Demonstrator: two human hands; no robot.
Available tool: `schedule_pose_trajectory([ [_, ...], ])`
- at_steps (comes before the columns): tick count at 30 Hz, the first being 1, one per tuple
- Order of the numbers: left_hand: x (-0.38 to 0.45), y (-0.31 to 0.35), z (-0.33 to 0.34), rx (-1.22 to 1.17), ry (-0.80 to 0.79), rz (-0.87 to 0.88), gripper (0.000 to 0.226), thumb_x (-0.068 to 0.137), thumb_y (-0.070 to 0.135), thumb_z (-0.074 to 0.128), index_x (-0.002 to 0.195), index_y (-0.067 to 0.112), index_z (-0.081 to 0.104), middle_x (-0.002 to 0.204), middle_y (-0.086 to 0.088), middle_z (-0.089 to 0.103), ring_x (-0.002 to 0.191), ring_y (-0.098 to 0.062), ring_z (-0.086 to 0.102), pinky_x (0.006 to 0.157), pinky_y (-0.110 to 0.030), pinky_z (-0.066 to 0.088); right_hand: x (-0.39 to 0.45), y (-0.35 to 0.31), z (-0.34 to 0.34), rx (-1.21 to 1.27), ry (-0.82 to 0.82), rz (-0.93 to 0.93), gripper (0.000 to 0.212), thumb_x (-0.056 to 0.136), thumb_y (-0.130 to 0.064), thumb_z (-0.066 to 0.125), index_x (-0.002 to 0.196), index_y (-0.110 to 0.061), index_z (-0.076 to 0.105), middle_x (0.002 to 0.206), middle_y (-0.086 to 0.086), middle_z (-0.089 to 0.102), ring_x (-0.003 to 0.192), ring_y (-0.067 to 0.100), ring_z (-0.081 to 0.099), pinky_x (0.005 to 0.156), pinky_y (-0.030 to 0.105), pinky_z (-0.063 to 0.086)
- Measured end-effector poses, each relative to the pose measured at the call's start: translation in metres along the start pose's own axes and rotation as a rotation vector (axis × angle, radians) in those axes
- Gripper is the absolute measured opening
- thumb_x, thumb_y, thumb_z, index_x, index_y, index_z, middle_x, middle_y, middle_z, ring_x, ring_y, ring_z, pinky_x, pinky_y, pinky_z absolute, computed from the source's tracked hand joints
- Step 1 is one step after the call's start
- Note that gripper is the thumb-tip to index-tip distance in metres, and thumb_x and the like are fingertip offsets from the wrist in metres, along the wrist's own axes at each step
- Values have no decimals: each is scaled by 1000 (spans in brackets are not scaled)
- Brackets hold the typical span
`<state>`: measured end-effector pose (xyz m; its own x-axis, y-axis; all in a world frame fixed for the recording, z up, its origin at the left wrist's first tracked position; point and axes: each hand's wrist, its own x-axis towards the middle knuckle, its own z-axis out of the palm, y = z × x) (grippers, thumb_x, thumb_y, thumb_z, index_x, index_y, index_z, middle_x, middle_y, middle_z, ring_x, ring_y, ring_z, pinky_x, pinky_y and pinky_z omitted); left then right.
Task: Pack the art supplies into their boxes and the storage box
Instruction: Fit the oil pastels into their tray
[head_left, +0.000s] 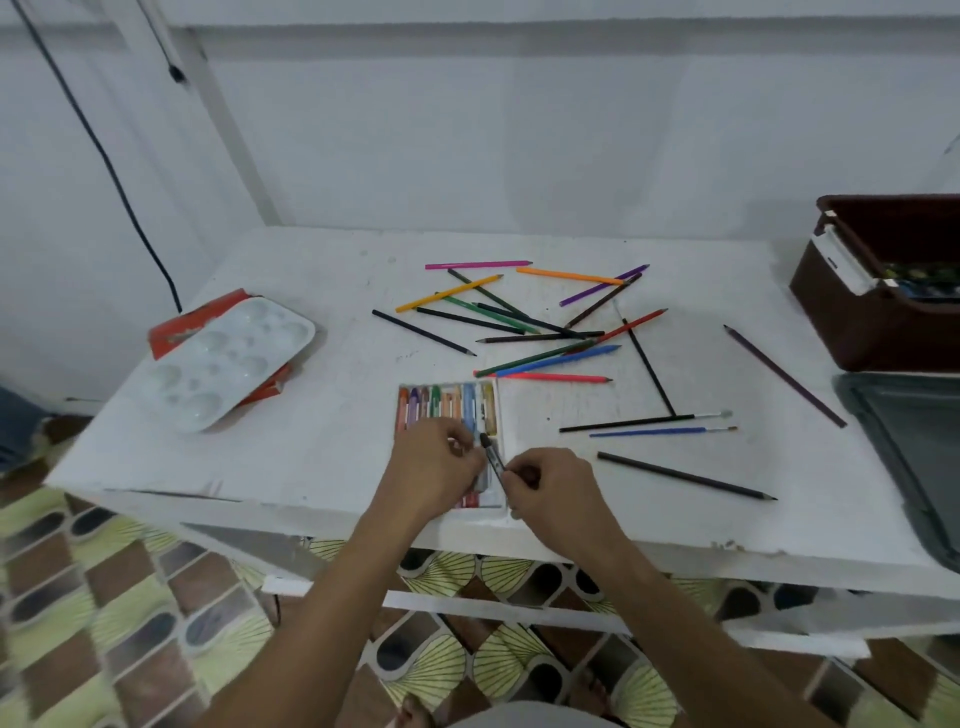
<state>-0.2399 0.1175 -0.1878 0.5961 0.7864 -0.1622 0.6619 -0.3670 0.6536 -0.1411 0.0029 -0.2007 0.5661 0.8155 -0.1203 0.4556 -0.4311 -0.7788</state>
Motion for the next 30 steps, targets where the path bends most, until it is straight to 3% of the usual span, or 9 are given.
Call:
schedule_pose_trajectory([
  [7, -4, -8, 2, 91, -51, 87, 22, 91, 29, 59, 108, 18, 67, 95, 2, 68, 74, -4, 57, 57, -7, 35, -3, -1, 8, -63, 25, -25, 18, 90, -27, 61, 97, -12, 69, 80, -4, 63, 61, -3, 53, 52, 5, 40],
  [9, -5, -12, -2, 96, -58, 115, 22, 92, 28, 58, 110, 20, 67, 91, 4, 67, 70, -1, 56, 57, -8, 35, -1, -2, 7, -72, 12, -37, 20, 92, -29, 58, 101, -14, 68, 86, -2, 66, 64, -2, 53, 54, 5, 39],
  [13, -4, -16, -8, 153, -71, 188, 25, 91, 27, 62, 115, 21, 66, 71, 11, 57, 60, 0, 52, 54, -11, 35, 7, 1, 2, -116, -28, -81, 31, 93, -31, 56, 123, -22, 60, 99, -1, 62, 79, 5, 52, 72, 14, 38],
  [16, -3, -17, -9, 218, -100, 242, 34, 90, 27, 63, 124, 21, 63, 73, 11, 55, 58, 0, 47, 54, -11, 32, 12, 5, 0, -226, -98, -93, 40, 94, -33, 54, 133, -27, 52, 100, -2, 51, 88, 7, 44, 80, 18, 31],
  [25, 3, -25, -7, 361, -101, 294, 36, 88, 38, 64, 123, 32, 63, 96, 2, 52, 84, -14, 53, 74, -27, 48, 17, 5, 2, -299, -134, -157, 41, 94, -31, 53, 135, -30, 48, 101, -2, 43, 87, 8, 44, 76, 19, 36],
  [30, 5, -31, -6, 328, -97, 311, 41, 85, 40, 67, 125, 31, 62, 98, 1, 53, 89, -14, 51, 74, -27, 45, 17, 1, 5, -274, -129, -182, 39, 96, -36, 49, 134, -28, 51, 97, -2, 41, 84, 11, 50, 73, 21, 41],
])
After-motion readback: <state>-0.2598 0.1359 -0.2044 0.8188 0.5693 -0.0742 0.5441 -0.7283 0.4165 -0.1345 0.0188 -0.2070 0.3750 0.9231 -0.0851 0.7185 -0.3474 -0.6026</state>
